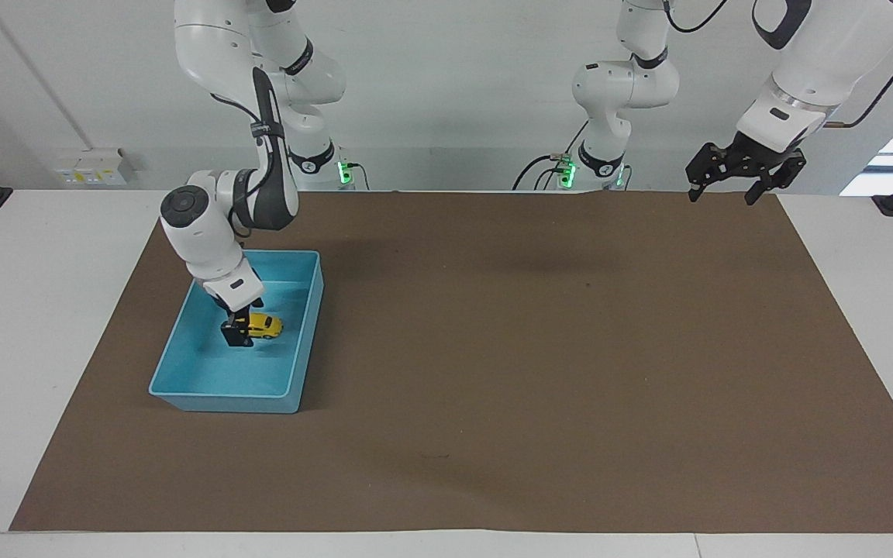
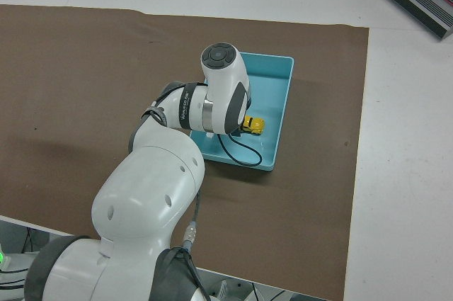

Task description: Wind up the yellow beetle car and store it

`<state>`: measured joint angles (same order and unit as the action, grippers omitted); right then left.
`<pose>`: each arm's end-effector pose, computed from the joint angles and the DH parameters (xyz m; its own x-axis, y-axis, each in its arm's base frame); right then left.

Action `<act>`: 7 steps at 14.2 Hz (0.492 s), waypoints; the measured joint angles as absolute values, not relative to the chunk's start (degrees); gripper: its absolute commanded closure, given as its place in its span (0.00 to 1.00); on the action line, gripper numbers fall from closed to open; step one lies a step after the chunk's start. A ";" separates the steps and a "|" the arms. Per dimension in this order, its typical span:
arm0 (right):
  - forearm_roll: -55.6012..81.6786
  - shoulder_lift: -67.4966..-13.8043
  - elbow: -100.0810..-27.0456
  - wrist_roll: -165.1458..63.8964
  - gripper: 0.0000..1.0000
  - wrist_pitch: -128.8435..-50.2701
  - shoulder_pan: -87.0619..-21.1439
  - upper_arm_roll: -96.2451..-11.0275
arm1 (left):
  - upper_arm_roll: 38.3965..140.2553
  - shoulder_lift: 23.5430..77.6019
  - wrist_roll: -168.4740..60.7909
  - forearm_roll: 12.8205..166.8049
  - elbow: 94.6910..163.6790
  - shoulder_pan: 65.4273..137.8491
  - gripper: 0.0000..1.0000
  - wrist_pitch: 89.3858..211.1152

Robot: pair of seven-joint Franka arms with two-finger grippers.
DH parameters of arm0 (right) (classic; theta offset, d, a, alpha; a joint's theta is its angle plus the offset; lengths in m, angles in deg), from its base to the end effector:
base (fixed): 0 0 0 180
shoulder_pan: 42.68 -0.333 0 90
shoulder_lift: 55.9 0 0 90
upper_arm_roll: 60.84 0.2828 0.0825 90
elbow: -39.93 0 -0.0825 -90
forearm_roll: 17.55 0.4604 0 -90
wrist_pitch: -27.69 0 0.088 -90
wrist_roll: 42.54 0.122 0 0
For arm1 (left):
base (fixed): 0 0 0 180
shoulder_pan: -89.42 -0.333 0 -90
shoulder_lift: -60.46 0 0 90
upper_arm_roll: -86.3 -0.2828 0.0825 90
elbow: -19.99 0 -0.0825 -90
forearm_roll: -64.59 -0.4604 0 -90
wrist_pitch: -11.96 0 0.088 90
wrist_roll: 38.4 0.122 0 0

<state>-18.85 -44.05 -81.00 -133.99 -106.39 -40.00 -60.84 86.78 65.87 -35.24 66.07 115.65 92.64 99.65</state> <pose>0.6228 -0.0298 0.2207 0.0061 0.9998 -0.0172 0.9997 -0.0057 0.0221 0.5972 -0.0420 0.5770 0.9918 -0.1203 -0.0432 -0.1192 -0.9925 0.0275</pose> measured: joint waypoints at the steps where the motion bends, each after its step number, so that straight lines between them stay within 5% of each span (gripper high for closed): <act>1: -18.84 -44.33 -80.07 -133.99 0.00 -104.77 -40.00 -60.83 | 86.78 65.87 -35.24 66.07 115.65 92.64 0.00 99.65; 7: -18.01 -46.92 -74.56 -133.98 0.00 -95.75 -40.01 -60.81 | 86.78 65.87 -35.24 66.07 115.65 92.64 0.00 99.65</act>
